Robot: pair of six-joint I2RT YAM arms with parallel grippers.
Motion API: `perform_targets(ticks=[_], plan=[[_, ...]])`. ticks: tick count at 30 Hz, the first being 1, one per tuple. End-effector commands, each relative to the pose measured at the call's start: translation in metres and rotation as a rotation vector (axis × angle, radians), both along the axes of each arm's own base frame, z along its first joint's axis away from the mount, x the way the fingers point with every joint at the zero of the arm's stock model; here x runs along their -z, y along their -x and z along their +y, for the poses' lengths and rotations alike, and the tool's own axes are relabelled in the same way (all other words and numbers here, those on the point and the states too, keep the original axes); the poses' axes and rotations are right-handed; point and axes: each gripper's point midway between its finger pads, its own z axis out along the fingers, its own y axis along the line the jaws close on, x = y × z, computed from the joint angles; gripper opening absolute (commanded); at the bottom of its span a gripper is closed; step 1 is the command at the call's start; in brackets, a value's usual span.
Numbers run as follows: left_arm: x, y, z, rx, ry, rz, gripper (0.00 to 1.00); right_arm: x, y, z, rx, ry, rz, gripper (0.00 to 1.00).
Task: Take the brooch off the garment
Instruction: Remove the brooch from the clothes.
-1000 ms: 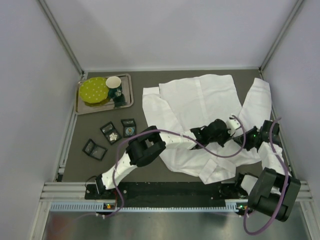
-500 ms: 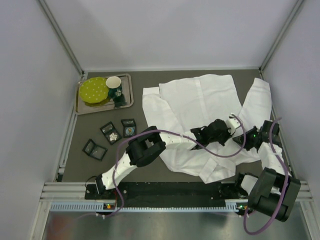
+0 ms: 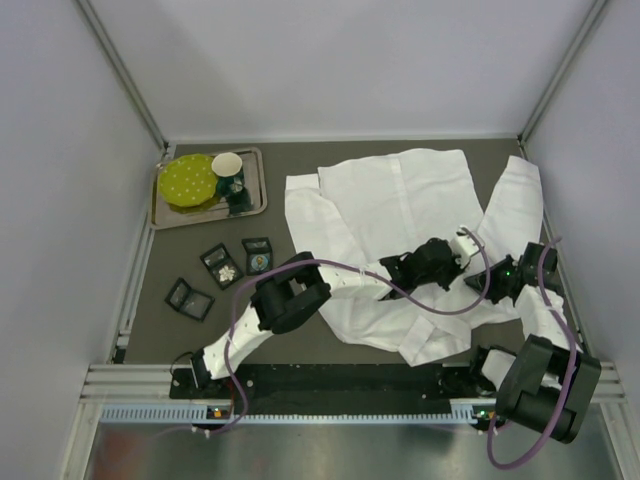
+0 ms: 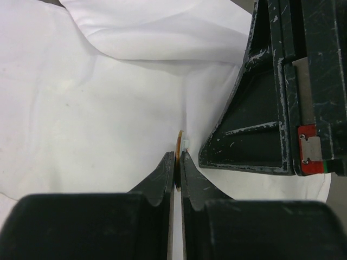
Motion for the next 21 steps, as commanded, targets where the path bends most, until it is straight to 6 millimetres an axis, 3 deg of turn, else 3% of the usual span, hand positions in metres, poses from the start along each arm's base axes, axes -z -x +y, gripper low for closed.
perform_targets(ticks=[1, 21], plan=[[-0.062, 0.001, -0.005, 0.007, 0.130, -0.052, 0.00, -0.010, -0.007, -0.006, 0.019, 0.021, -0.038, 0.13], [-0.055, 0.013, -0.010, 0.071, 0.122, -0.031, 0.00, -0.024, -0.016, -0.006, 0.009, 0.024, -0.087, 0.13]])
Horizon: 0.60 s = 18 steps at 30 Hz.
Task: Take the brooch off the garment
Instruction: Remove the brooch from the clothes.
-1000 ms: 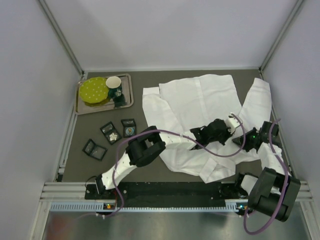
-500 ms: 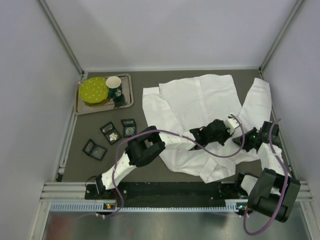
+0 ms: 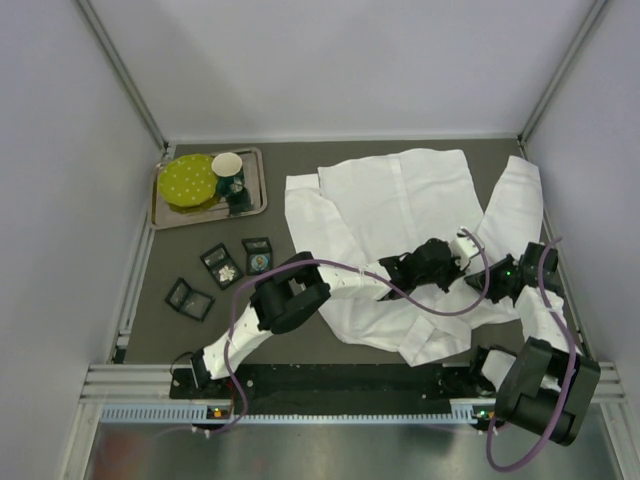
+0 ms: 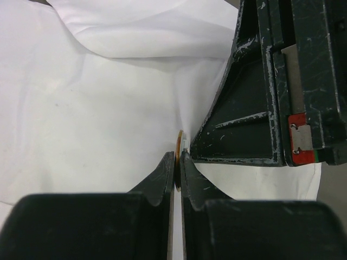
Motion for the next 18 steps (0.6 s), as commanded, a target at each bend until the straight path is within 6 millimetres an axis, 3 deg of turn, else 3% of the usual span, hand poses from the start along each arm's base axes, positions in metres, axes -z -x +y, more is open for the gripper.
perform_targets(ticks=[1, 18], plan=[[-0.056, 0.005, -0.009, 0.035, 0.120, -0.041, 0.00, -0.022, -0.016, -0.007, 0.009, 0.022, -0.079, 0.13], [-0.057, 0.015, -0.009, 0.078, 0.110, -0.025, 0.00, -0.031, -0.028, -0.009, 0.003, 0.031, -0.146, 0.13]])
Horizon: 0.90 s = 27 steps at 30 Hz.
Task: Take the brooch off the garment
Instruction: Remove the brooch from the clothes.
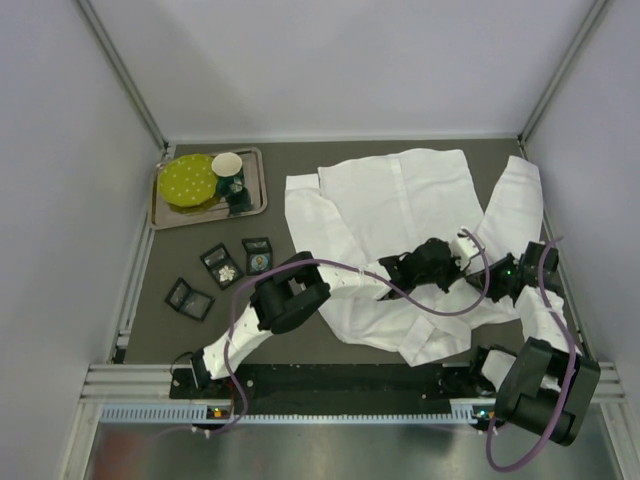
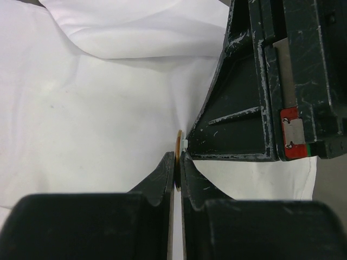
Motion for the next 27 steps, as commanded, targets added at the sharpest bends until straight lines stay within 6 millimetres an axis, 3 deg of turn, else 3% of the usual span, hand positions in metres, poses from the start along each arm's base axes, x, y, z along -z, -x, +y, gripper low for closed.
perform_targets(ticks=[1, 27], plan=[[-0.056, 0.011, -0.008, 0.057, 0.106, -0.031, 0.00, -0.029, -0.025, -0.008, 0.002, 0.031, -0.136, 0.13], [-0.041, 0.041, -0.018, 0.226, 0.080, 0.053, 0.00, -0.038, -0.041, -0.001, -0.020, 0.005, -0.206, 0.13]])
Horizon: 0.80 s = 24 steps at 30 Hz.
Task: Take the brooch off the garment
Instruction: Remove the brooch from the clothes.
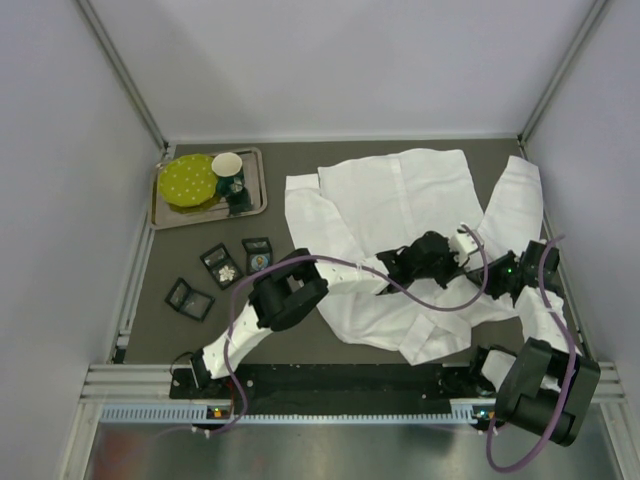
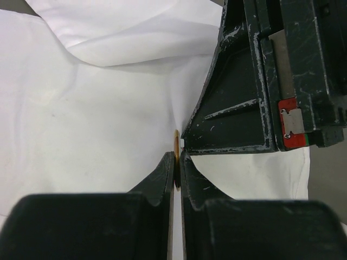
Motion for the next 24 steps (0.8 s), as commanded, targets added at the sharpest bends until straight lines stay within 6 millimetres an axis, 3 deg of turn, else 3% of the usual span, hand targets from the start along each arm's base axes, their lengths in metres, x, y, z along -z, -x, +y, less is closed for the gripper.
perform_targets(ticks=[1, 17, 24], plan=[[-0.037, 0.045, -0.019, 0.179, 0.078, 0.061, 0.00, -0.032, -0.033, -0.001, -0.025, 0.005, -0.170, 0.13], [-0.013, 0.063, -0.015, 0.284, -0.001, 0.108, 0.00, -0.028, -0.033, 0.002, -0.057, 0.036, -0.140, 0.13], [-0.013, 0.075, -0.014, 0.360, -0.002, 0.110, 0.00, -0.048, -0.041, 0.000, -0.098, 0.087, -0.207, 0.13]])
